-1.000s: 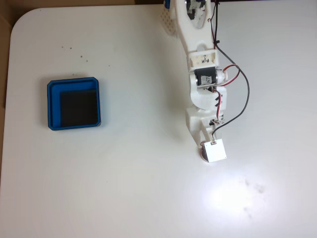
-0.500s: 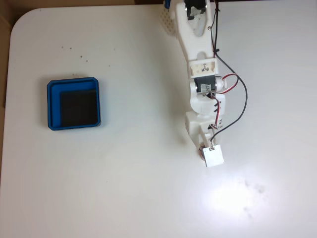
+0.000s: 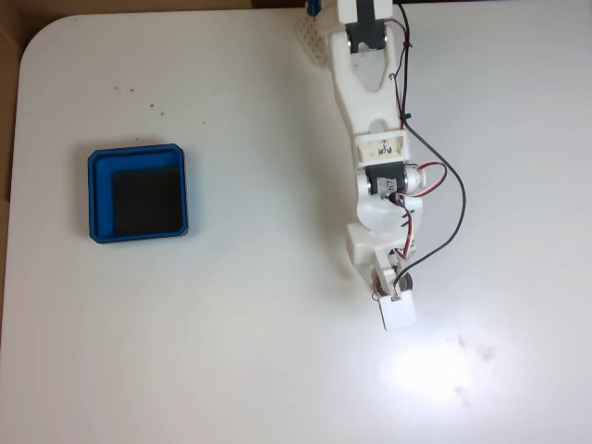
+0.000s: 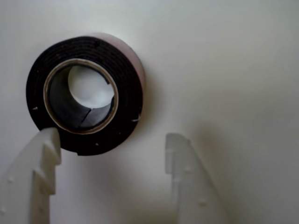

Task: Pick the red roll and drop it in the blue box

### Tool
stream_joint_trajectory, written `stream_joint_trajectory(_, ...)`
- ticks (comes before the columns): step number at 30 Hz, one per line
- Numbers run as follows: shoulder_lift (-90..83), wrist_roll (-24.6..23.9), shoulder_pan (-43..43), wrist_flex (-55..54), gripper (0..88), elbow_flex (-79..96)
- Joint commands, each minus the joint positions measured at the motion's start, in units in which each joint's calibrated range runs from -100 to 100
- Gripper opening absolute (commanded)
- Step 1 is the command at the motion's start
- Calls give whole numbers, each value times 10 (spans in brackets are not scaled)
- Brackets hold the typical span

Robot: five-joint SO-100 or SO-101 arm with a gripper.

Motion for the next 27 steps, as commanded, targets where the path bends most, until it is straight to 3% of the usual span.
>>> stream_joint_trajectory(1,12,2,4,17,207,-61)
stream_joint_trajectory(27,112,1,5,16,207,-133)
